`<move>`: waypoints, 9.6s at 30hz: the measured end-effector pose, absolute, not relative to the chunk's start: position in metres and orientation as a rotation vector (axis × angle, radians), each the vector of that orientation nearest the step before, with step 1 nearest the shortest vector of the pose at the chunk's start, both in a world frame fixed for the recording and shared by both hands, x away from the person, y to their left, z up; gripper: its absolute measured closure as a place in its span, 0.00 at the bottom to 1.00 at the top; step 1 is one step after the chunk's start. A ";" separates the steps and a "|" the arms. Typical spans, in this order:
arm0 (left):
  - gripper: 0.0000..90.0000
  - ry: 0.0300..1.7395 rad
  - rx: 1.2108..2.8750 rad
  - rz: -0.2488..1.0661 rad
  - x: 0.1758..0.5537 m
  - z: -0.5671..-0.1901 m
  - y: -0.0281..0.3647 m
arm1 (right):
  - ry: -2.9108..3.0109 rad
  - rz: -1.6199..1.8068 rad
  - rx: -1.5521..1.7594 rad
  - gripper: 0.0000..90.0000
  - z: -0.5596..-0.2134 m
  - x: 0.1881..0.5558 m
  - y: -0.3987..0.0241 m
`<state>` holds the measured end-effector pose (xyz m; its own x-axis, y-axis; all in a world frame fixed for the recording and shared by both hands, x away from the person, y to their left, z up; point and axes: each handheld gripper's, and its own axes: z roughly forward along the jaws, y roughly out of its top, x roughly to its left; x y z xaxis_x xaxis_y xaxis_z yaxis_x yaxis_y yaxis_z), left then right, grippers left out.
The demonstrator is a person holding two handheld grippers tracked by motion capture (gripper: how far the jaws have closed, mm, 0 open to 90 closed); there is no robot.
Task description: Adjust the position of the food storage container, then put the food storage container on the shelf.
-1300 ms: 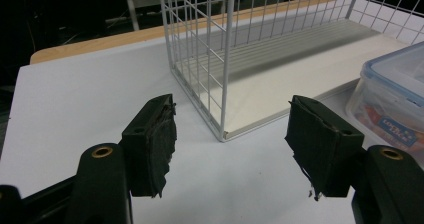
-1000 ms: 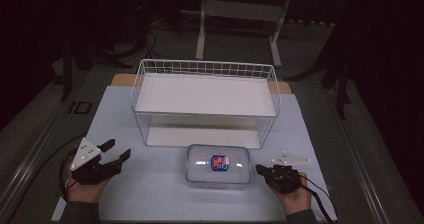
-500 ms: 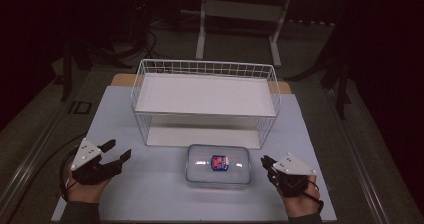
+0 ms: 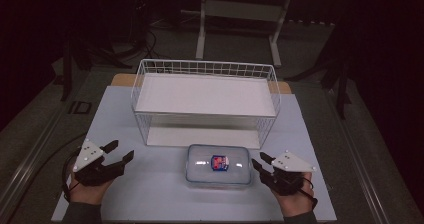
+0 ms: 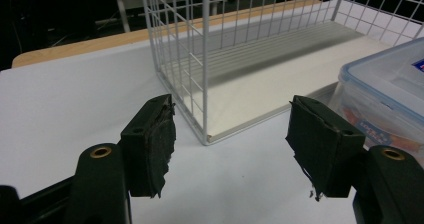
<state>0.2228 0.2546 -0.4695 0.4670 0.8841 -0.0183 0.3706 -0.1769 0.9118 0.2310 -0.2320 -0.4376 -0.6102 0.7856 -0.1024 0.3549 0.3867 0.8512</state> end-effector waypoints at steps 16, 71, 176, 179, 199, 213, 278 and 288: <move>0.38 0.987 1.776 0.579 0.225 -0.465 0.211 | 2.124 1.226 1.109 0.56 -0.446 0.239 -0.241; 0.20 0.976 1.886 0.239 0.265 -0.495 0.116 | 2.249 1.372 1.415 0.38 -0.489 0.271 -0.235; 0.57 1.098 1.734 -0.200 0.256 -0.425 0.139 | 2.326 1.778 1.514 0.56 -0.425 0.260 -0.257; 0.57 1.093 1.728 -0.193 0.255 -0.420 0.141 | 2.321 1.780 1.497 0.56 -0.419 0.259 -0.255; 0.57 1.041 1.673 -0.093 0.250 -0.367 0.151 | 2.282 1.814 1.359 0.56 -0.364 0.259 -0.245; 0.57 1.014 1.621 -0.041 0.258 -0.330 0.155 | 2.251 1.831 1.285 0.56 -0.324 0.268 -0.241; 0.60 1.273 1.438 0.184 0.362 -0.329 0.152 | 2.189 1.670 1.572 0.50 -0.317 0.405 -0.210; 0.60 1.275 1.437 0.206 0.361 -0.329 0.150 | 2.146 1.555 1.494 0.55 -0.308 0.399 -0.202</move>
